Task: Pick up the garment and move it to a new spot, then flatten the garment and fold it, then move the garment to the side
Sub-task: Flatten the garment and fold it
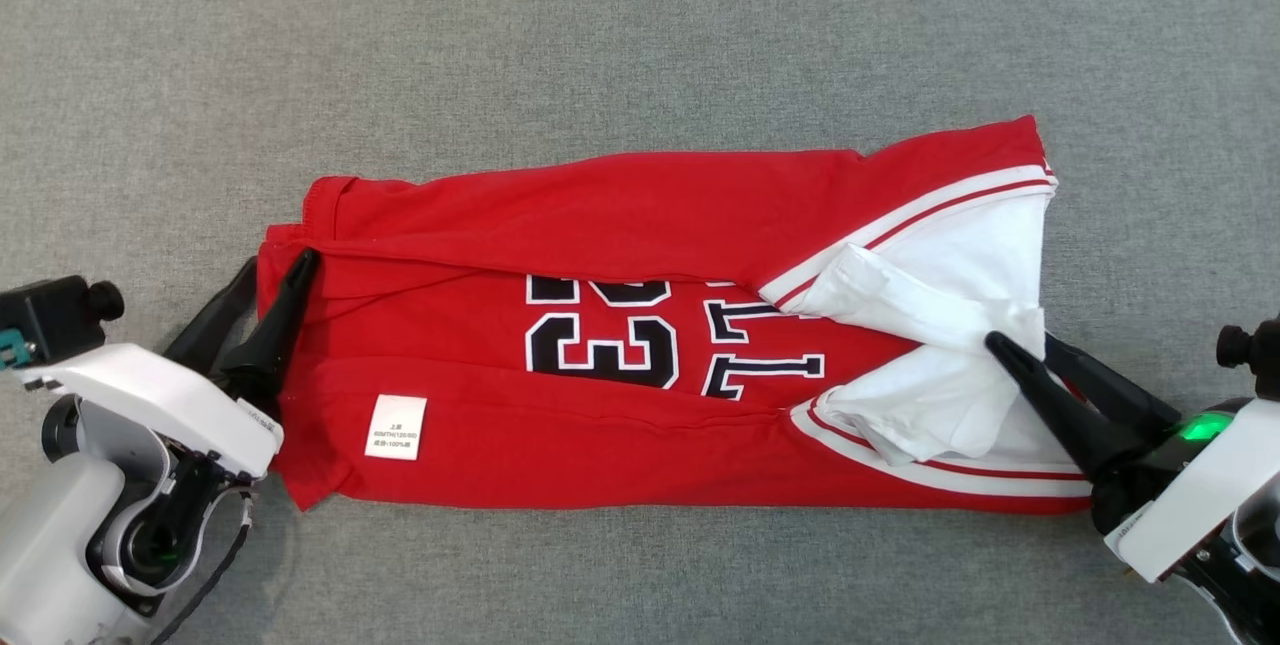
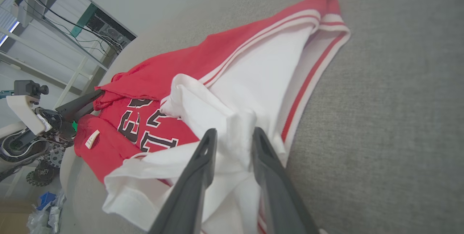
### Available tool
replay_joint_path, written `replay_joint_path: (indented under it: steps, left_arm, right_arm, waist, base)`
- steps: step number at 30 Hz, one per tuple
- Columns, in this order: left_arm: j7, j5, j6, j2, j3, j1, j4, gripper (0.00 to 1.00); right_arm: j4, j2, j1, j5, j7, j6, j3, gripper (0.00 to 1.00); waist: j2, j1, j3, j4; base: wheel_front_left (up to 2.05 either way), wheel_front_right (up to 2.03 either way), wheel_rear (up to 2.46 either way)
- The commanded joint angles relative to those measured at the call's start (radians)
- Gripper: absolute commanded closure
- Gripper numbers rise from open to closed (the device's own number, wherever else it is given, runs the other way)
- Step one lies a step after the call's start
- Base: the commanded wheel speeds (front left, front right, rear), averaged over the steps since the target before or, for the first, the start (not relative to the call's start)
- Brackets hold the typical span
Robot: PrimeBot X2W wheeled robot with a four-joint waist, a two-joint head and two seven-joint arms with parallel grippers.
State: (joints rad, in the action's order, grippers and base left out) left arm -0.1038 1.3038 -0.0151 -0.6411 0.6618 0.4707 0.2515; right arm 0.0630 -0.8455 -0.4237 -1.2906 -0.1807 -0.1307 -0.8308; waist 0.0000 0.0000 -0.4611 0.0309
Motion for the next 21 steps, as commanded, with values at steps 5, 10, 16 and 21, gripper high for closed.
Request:
replay_joint_path:
  steps: [5,10,16,21]
  left_arm:
    - [-0.114,-0.019,0.021,0.023,-0.046,-0.055,-0.013,0.00]
    - [-0.160,-0.110,0.118,0.056,-0.181,-0.114,-0.084,0.00]
    - [-0.160,-0.379,0.223,0.201,-0.443,-0.219,-0.275,0.00]
    - [-0.161,-0.554,0.229,0.296,-0.536,-0.262,-0.370,0.00]
  right_arm:
    - [-0.023,0.051,0.091,0.042,-0.062,0.000,0.110,0.00]
    - [-0.047,0.173,0.177,0.182,-0.086,0.000,0.348,0.00]
    - [-0.002,0.359,0.259,0.424,-0.085,0.000,0.585,0.00]
    - [0.011,0.465,0.271,0.564,-0.085,0.000,0.693,0.00]
  waist:
    - [0.0000,0.0000,0.023,-0.006]
    - [0.0000,0.0000,0.049,-0.015]
    - [0.0000,0.0000,0.071,-0.013]
    - [0.0000,0.0000,0.086,-0.006]
  base:
    - [0.00,0.00,0.00]
    - [0.00,0.00,0.00]
    - [0.00,0.00,0.00]
    - [0.00,0.00,0.00]
